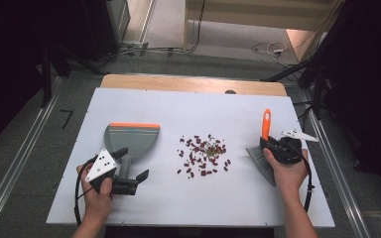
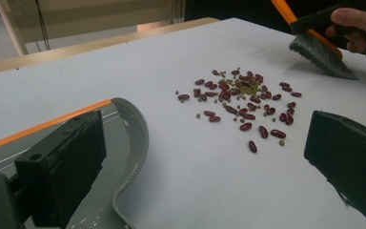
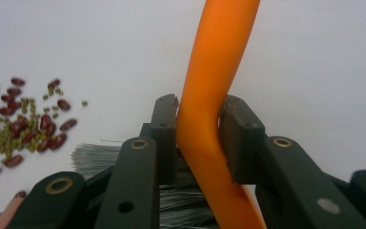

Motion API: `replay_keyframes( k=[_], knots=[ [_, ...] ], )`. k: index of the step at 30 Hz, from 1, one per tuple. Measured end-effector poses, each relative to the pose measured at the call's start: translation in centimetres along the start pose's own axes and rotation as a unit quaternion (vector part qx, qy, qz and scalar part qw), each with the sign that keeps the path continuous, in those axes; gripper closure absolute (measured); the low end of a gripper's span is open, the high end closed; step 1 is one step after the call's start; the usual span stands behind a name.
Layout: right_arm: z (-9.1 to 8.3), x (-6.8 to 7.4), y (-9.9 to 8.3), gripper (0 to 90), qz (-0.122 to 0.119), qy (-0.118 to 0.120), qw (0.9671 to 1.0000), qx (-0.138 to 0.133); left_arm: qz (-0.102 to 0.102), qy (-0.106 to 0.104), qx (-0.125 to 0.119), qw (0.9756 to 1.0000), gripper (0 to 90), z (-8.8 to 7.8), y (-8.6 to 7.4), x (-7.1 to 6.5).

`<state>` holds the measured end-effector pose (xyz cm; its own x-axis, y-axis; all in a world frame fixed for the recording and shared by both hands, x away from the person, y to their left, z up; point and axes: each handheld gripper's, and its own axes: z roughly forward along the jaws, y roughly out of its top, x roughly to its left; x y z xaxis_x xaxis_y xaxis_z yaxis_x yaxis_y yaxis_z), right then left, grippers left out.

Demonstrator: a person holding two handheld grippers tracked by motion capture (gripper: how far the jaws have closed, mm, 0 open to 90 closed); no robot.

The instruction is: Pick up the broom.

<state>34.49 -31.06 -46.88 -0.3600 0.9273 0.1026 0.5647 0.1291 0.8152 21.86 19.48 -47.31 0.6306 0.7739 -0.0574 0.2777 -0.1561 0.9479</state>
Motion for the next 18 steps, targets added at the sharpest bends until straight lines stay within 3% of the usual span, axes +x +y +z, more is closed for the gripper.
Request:
replay_keyframes(
  k=[6,9,11,18],
  knots=[
    [-1.7,-0.2,0.1,68.3,0.012,0.008,0.9972,-0.074,-0.002,-0.001,-0.009,1.0,1.0,-0.1,0.2,0.0],
    [-2.5,-0.6,0.0,68.6,0.032,0.039,0.991,-0.124,-0.003,-0.002,-0.012,0.9999,1.1,-0.2,0.3,-0.1],
    [-3.1,-0.6,0.1,68.7,0.033,0.029,0.9889,-0.142,-0.002,-0.003,-0.016,0.9999,1.1,-0.2,0.4,-0.2],
    [-4.5,0.8,1.2,68.9,0.008,0.039,0.9815,-0.187,-0.004,-0.009,-0.026,0.9996,1.1,-0.1,0.8,-0.4]
  ],
)
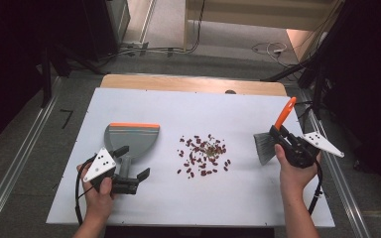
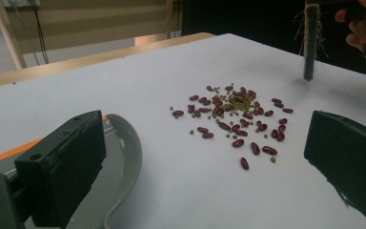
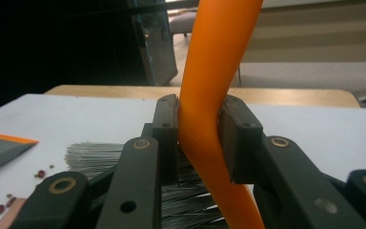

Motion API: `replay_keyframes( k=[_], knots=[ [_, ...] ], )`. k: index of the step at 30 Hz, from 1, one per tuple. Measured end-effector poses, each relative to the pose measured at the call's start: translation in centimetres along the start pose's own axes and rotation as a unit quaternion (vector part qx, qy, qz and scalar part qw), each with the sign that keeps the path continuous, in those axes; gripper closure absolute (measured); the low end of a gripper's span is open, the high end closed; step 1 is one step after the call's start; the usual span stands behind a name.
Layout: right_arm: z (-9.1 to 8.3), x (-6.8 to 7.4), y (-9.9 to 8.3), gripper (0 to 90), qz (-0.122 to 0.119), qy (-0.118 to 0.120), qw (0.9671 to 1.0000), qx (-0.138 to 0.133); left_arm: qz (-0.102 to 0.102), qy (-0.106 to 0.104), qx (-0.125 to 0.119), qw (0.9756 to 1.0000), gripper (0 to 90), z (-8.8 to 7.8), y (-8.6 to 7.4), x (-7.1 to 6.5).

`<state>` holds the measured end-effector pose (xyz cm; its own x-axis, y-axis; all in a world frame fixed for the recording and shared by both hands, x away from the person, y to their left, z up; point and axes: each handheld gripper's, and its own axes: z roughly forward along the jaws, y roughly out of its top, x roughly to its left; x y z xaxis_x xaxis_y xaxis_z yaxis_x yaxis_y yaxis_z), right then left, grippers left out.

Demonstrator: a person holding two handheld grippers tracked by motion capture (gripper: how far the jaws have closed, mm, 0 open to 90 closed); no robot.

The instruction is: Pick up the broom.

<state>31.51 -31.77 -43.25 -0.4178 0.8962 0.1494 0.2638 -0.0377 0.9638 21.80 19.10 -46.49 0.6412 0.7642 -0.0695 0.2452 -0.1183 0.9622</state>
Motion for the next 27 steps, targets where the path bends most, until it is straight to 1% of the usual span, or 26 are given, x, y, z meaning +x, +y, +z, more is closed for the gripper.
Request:
replay_keyframes(
  k=[3,5,7,9,10,12,14,16,17,18,21,22,24,25,27],
  knots=[
    [-0.1,0.7,0.6,68.9,-0.01,0.006,0.9999,-0.01,-0.001,-0.002,-0.004,1.0,1.0,0.1,0.3,-0.1],
    [-0.2,1.1,0.8,68.8,-0.011,0.01,0.9998,-0.015,-0.003,-0.004,-0.007,1.0,1.0,0.2,0.4,-0.2],
    [-0.2,1.5,1.1,68.9,-0.009,0.02,0.9995,-0.021,-0.003,-0.007,-0.009,0.9999,1.1,0.3,0.6,-0.2],
    [-0.2,2.0,1.3,68.9,-0.01,0.027,0.9993,-0.025,-0.003,-0.016,-0.016,0.9997,1.1,0.6,1.1,-0.5],
    [-0.2,2.2,1.4,68.9,-0.01,0.03,0.9991,-0.026,-0.003,-0.016,-0.016,0.9997,1.1,0.6,1.1,-0.5],
    [-0.2,2.8,1.6,68.9,-0.015,0.036,0.9988,-0.03,-0.001,-0.026,-0.017,0.9995,1.1,1.1,1.6,-0.9],
    [-0.1,3.4,1.8,68.9,-0.017,0.045,0.9984,-0.03,0.002,-0.029,-0.017,0.9994,1.1,1.2,1.7,-1.0],
    [-0.1,4.0,1.9,68.9,-0.018,0.053,0.9979,-0.032,-0.002,-0.039,-0.02,0.999,1.0,1.7,2.0,-1.3],
    [-0.1,4.2,1.9,68.8,-0.021,0.055,0.9978,-0.032,-0.002,-0.039,-0.02,0.999,1.0,1.7,2.0,-1.3],
    [0.0,4.5,1.9,68.9,-0.023,0.056,0.9976,-0.033,-0.006,-0.044,-0.024,0.9987,1.1,2.0,2.2,-1.5],
    [0.1,5.3,2.0,68.9,-0.027,0.064,0.997,-0.033,-0.005,-0.048,-0.027,0.9985,1.0,2.2,2.4,-1.7],
    [0.1,5.6,2.0,68.8,-0.028,0.066,0.9969,-0.033,-0.001,-0.048,-0.027,0.9985,1.1,2.3,2.6,-1.8],
    [0.2,6.1,2.0,68.9,-0.031,0.072,0.9964,-0.032,0.0,-0.05,-0.027,0.9984,1.1,2.6,2.9,-2.0],
    [0.2,6.4,2.0,68.8,-0.035,0.075,0.9961,-0.033,0.0,-0.05,-0.027,0.9984,1.1,2.6,2.9,-2.0],
    [0.3,7.0,2.0,68.8,-0.037,0.083,0.9954,-0.032,-0.004,-0.056,-0.024,0.9981,1.1,3.1,3.0,-2.2]
  ],
)
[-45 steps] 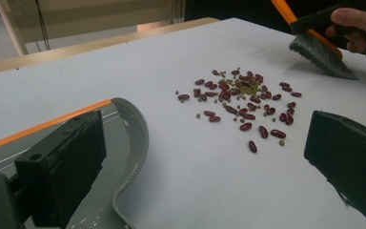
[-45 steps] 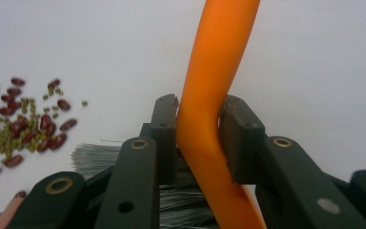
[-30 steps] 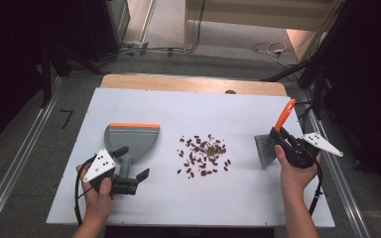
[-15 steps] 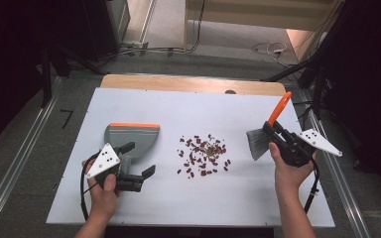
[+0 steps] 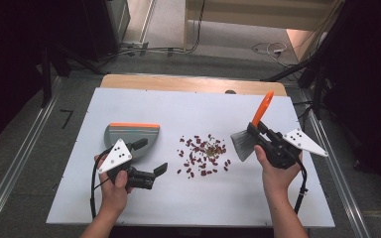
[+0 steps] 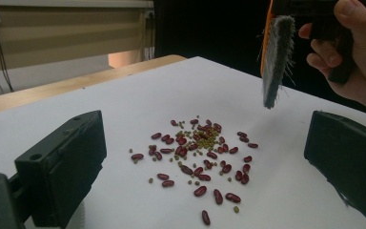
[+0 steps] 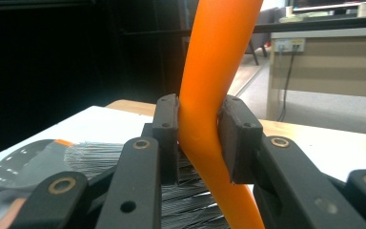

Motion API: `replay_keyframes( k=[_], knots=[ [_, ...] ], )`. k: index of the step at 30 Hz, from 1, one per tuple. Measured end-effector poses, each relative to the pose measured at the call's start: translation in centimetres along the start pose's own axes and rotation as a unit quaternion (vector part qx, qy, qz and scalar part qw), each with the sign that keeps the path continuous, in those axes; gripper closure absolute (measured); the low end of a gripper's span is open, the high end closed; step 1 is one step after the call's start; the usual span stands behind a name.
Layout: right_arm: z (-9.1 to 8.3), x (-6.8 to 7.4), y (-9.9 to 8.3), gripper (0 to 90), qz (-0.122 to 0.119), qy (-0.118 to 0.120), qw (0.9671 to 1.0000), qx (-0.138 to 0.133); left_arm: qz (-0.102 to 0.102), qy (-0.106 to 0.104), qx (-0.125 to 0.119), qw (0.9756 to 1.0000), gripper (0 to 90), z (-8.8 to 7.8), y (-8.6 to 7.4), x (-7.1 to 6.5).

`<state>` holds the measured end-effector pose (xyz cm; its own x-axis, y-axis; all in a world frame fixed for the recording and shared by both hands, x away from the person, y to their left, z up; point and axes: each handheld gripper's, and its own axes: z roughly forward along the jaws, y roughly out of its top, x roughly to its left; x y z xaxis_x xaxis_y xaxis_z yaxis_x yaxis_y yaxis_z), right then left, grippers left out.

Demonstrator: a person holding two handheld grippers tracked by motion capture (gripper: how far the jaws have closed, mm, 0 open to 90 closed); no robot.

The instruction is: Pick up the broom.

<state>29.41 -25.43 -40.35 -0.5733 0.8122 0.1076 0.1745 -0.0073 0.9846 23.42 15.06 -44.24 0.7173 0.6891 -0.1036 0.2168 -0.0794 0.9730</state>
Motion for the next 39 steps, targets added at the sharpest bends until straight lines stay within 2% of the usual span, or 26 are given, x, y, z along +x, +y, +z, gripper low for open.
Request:
replay_keyframes(
  k=[8,11,18,20,22,24,29,30,32,33,35,37,39],
  knots=[
    [0.8,1.8,-0.2,68.8,0.0,0.027,0.9996,0.009,0.0,-0.01,0.001,0.9999,1.1,1.1,0.4,-0.5],
    [1.1,2.5,-0.3,68.8,-0.006,0.035,0.9993,0.011,-0.001,-0.021,-0.002,0.9998,1.1,1.9,0.7,-0.9],
    [1.6,3.8,-0.4,68.8,-0.015,0.055,0.9982,0.017,-0.012,-0.034,-0.007,0.9993,1.0,3.2,1.1,-1.2],
    [1.6,4.2,-0.5,68.8,-0.016,0.058,0.998,0.018,-0.015,-0.042,-0.005,0.999,0.9,3.5,1.2,-1.3],
    [1.7,4.5,-0.4,68.8,-0.018,0.063,0.9977,0.018,-0.015,-0.042,-0.002,0.999,0.7,3.7,1.1,-1.5],
    [1.7,4.8,-0.4,68.8,-0.017,0.067,0.9975,0.016,-0.013,-0.054,0.0,0.9985,0.0,3.9,1.1,-1.7],
    [1.9,5.7,-0.4,68.8,-0.019,0.078,0.9967,0.015,-0.014,-0.056,0.008,0.9983,0.0,4.3,1.0,-2.2],
    [2.0,6.0,-0.5,68.8,-0.021,0.08,0.9965,0.015,-0.014,-0.062,0.009,0.9979,0.0,4.4,1.0,-2.3],
    [2.1,6.3,-0.4,68.8,-0.022,0.084,0.9961,0.016,-0.016,-0.061,0.01,0.998,0.3,4.6,1.0,-2.6],
    [2.1,6.6,-0.4,68.8,-0.022,0.086,0.9959,0.016,-0.025,-0.068,0.01,0.9973,0.3,4.9,1.0,-2.9],
    [2.1,6.9,-0.4,68.8,-0.024,0.089,0.9956,0.015,-0.027,-0.062,0.015,0.9976,3.8,5.2,1.1,-3.3],
    [2.1,7.2,-0.5,68.8,-0.026,0.092,0.9953,0.015,-0.029,-0.07,0.016,0.997,4.2,5.4,1.2,-3.7],
    [2.1,7.6,-0.5,68.8,-0.028,0.095,0.995,0.016,-0.031,-0.069,0.02,0.997,6.5,5.6,1.4,-4.1]
  ],
)
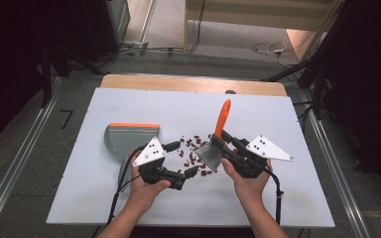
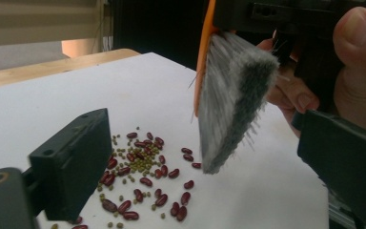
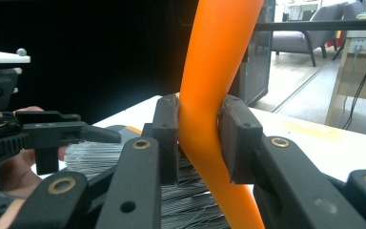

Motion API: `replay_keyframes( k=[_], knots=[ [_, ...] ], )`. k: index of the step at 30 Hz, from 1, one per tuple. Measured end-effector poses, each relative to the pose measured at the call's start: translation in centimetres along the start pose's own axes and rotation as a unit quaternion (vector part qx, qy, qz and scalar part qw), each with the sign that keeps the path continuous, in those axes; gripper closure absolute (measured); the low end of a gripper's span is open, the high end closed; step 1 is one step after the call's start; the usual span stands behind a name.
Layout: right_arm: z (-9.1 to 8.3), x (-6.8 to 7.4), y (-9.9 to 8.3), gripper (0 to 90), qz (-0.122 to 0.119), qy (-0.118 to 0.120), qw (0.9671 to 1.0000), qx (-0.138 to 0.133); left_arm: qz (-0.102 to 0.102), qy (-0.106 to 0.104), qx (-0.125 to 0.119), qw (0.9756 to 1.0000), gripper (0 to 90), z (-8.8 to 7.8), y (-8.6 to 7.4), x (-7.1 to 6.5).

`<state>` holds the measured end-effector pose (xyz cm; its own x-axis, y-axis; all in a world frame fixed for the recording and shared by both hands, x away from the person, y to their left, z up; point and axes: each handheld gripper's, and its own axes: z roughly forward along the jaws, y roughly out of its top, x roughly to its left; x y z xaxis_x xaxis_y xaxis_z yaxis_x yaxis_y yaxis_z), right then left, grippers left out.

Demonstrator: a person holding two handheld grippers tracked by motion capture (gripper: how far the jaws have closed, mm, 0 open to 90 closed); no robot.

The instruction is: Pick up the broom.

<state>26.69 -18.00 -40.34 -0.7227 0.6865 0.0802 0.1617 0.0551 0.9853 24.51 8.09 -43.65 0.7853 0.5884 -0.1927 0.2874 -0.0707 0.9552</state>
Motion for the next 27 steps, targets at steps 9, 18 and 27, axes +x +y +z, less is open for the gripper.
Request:
replay_keyframes(
  k=[9,18,27],
  knots=[
    [0.5,1.5,-0.2,68.7,-0.009,0.009,0.9999,0.0,-0.005,0.025,0.021,0.9994,20.2,1.2,-0.2,-1.2],
    [0.7,2.7,-0.3,68.8,-0.014,0.015,0.9998,0.0,-0.012,0.039,0.033,0.9986,36.5,1.9,-0.3,-2.0],
    [0.8,3.7,-0.3,68.7,-0.019,0.017,0.9997,-0.004,-0.03,0.036,0.036,0.9982,54.0,2.1,-0.3,-2.1]
  ],
)
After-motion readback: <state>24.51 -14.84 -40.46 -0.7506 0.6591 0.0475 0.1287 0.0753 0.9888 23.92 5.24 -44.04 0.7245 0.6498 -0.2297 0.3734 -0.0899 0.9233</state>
